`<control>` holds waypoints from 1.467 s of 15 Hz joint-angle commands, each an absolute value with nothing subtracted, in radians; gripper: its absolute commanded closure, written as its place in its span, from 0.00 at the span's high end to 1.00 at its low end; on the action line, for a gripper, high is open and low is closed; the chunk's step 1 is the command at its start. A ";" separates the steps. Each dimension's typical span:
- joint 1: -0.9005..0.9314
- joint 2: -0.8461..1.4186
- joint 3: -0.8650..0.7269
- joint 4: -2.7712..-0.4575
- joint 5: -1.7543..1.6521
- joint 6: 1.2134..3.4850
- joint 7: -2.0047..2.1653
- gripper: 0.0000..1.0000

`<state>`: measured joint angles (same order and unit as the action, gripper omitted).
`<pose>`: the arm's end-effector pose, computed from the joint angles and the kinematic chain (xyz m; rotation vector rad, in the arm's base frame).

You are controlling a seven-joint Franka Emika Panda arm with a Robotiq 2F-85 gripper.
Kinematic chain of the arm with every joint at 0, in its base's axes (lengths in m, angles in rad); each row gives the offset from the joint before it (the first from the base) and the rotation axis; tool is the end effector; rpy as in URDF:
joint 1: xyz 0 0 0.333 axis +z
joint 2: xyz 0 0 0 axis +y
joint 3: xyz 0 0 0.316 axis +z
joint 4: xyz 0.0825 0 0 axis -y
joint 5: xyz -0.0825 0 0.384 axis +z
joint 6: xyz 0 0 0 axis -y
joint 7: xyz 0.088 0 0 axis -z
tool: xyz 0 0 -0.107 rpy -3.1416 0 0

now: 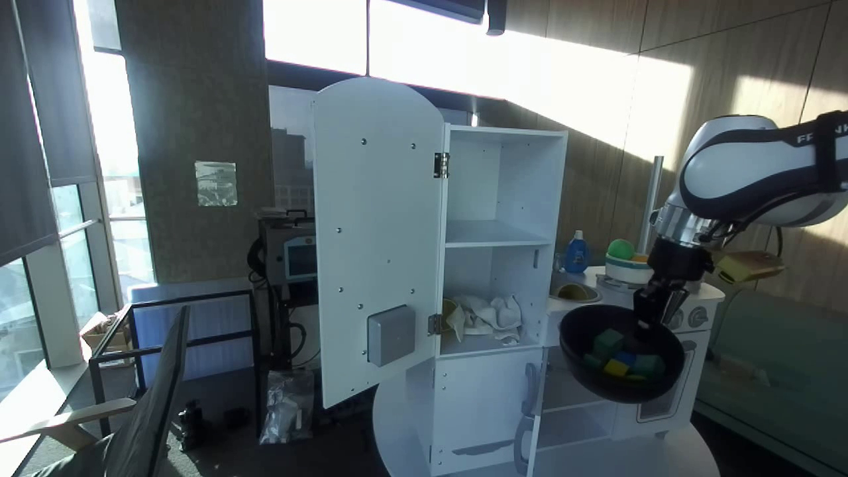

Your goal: Open the middle cabinet door, take the black bowl off the shelf and place it in the sink then close the cabinet door

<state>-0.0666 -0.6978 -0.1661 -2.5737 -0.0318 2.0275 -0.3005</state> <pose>0.3451 -0.0875 0.4955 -3.0882 -0.1706 -0.2474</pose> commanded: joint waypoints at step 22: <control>-0.208 -0.568 -0.100 -2.319 0.099 2.219 0.424 0.04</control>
